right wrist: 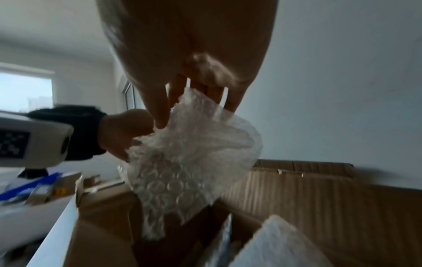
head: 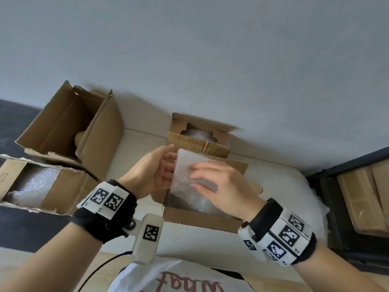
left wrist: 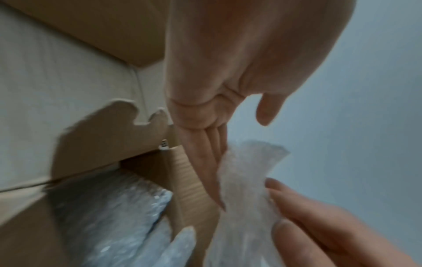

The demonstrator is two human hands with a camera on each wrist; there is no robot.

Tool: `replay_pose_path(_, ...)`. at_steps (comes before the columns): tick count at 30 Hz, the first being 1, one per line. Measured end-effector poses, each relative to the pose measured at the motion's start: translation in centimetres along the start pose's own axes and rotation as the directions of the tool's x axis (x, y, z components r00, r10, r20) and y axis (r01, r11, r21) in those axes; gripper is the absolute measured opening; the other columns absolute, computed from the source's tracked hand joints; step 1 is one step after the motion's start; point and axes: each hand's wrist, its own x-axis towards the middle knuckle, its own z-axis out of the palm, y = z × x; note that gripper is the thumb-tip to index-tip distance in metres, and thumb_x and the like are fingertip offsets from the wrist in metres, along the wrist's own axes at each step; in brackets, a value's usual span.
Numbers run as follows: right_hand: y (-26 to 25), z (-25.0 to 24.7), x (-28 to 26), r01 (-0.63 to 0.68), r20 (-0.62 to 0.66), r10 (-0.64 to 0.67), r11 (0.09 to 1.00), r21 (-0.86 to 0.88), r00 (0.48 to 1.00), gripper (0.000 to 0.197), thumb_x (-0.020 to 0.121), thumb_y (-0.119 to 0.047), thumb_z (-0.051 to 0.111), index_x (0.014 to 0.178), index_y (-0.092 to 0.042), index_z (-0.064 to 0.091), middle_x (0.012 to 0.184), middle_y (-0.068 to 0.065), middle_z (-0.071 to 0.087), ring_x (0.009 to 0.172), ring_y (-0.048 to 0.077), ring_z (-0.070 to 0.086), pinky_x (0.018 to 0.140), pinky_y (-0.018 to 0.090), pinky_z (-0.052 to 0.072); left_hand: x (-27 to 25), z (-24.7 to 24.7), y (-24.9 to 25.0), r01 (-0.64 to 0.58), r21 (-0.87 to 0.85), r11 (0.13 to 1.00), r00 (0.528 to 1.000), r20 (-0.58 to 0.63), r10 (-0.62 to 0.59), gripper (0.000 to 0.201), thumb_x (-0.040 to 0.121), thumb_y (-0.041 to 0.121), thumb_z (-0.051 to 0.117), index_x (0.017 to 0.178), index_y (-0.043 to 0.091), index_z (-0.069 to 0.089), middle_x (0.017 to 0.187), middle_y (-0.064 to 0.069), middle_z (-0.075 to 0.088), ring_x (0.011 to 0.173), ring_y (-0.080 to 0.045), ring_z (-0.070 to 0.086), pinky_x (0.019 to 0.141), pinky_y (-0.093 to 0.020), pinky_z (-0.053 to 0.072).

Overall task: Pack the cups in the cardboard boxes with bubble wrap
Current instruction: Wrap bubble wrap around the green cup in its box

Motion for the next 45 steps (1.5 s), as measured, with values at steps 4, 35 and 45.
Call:
replay_pose_path(4, 1.4, 2.0, -0.5, 0.007, 0.294, 0.026, 0.994, -0.108, 0.955, 0.020, 0.093, -0.019, 0.057, 0.108, -0.015, 0.070, 0.124, -0.001, 0.064, 0.116, 0.014, 0.057, 0.109, 0.033, 0.033, 0.9, -0.6, -3.2, 0.062, 0.164, 0.985, 0.996, -0.074, -0.050, 0.028, 0.096, 0.009, 0.048, 0.121, -0.003, 0.053, 0.104, -0.024, 0.064, 0.089, -0.032, 0.063, 0.081, -0.044, 0.055)
replay_pose_path(35, 5.5, 1.7, -1.2, -0.358, 0.679, 0.496, 0.867, -0.348, 0.541, 0.052, 0.094, -0.010, 0.043, 0.144, -0.018, 0.035, 0.152, -0.002, 0.030, 0.125, 0.024, 0.046, 0.097, 0.034, 0.041, 4.4, -1.8, -7.0, -0.443, 0.785, -0.433, 0.875, 0.485, -0.016, 0.034, 0.101, 0.035, 0.029, 0.132, 0.032, 0.043, 0.158, 0.009, 0.010, 0.144, -0.014, 0.016, 0.117, -0.038, 0.007)
replay_pose_path(45, 5.8, 2.0, -2.7, -0.396, 0.593, 0.509, 0.860, -0.321, 0.624, 0.056, 0.094, -0.013, 0.045, 0.147, -0.025, 0.029, 0.158, 0.000, 0.013, 0.128, 0.027, 0.044, 0.100, 0.038, 0.045, 4.8, -2.4, -7.2, -0.444, 0.810, -0.382, 0.887, 0.456, -0.064, 0.038, 0.100, 0.028, 0.030, 0.136, 0.038, 0.038, 0.157, 0.011, 0.015, 0.143, -0.012, 0.018, 0.115, -0.032, -0.003)
